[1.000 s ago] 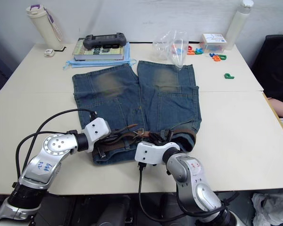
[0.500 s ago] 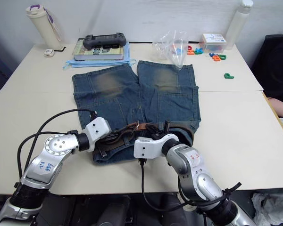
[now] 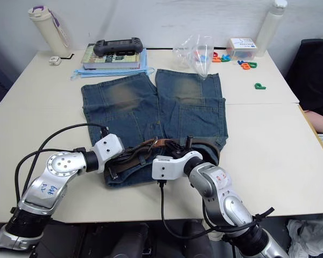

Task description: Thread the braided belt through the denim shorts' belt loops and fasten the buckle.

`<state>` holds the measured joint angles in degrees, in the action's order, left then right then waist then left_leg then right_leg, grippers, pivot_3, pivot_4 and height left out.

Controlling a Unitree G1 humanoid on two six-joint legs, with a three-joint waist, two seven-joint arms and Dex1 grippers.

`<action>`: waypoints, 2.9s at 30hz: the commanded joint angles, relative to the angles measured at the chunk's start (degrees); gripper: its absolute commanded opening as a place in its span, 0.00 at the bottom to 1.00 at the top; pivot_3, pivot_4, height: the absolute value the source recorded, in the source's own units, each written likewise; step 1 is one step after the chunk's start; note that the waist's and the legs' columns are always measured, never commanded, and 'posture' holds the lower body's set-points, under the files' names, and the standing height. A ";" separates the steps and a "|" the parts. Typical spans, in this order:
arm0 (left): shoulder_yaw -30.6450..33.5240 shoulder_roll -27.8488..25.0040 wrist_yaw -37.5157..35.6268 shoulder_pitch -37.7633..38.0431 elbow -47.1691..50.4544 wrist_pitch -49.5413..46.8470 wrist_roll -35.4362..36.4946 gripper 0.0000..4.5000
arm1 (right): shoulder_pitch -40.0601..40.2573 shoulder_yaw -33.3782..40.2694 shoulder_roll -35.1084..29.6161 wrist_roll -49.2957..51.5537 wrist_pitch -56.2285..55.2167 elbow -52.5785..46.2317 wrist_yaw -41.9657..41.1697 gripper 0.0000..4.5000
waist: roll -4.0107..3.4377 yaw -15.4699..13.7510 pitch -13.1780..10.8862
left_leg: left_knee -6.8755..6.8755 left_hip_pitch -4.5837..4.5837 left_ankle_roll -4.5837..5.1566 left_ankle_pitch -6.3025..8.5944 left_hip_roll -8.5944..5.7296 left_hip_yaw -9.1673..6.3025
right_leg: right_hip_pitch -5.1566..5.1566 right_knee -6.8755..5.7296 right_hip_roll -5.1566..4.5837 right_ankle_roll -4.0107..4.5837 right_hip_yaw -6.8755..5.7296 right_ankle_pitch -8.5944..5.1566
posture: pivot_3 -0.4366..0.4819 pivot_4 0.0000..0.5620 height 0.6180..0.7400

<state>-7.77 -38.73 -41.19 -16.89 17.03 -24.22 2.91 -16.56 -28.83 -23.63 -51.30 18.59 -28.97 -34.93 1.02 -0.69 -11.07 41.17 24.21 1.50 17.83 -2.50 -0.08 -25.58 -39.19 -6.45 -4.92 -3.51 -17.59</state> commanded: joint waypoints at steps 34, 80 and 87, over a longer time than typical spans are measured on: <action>-5.38 0.37 -5.49 -11.04 -2.50 3.61 -8.93 0.00 | -5.16 3.56 -0.29 -1.37 -9.43 1.27 -1.98 0.01 | 0.01 0.69 0.00 | 0.13 0.02 0.00 0.00 -0.02 0.06 | -0.08 -0.31 0.00 0.05 0.05 -0.05 | 0.48 0.27 0.40; 0.15 -4.81 -5.50 -1.02 3.64 -1.70 -7.02 0.00 | -16.08 1.39 -2.32 -6.08 -31.92 12.97 0.37 0.01 | 0.03 0.99 -0.01 | 0.16 0.05 0.01 0.00 0.05 0.49 | -0.42 -0.59 0.05 0.08 0.50 -0.08 | 0.48 0.27 0.40; 1.34 -5.59 -5.61 -0.02 4.02 -2.13 -7.02 0.00 | -14.66 -0.60 0.04 -6.63 -32.08 14.35 -0.72 0.01 | 0.07 1.01 0.01 | 0.17 0.09 0.01 0.01 0.06 0.60 | -0.57 -0.69 0.05 0.10 0.61 -0.09 | 0.48 0.27 0.40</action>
<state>-7.22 -43.91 -46.95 -17.06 19.24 -26.39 -4.52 -30.73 -27.33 -24.98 -58.51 -12.26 -13.07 -35.91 1.08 0.32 -11.05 41.34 24.32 1.50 17.84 -2.44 0.57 -26.21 -39.92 -6.39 -4.82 -2.88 -17.68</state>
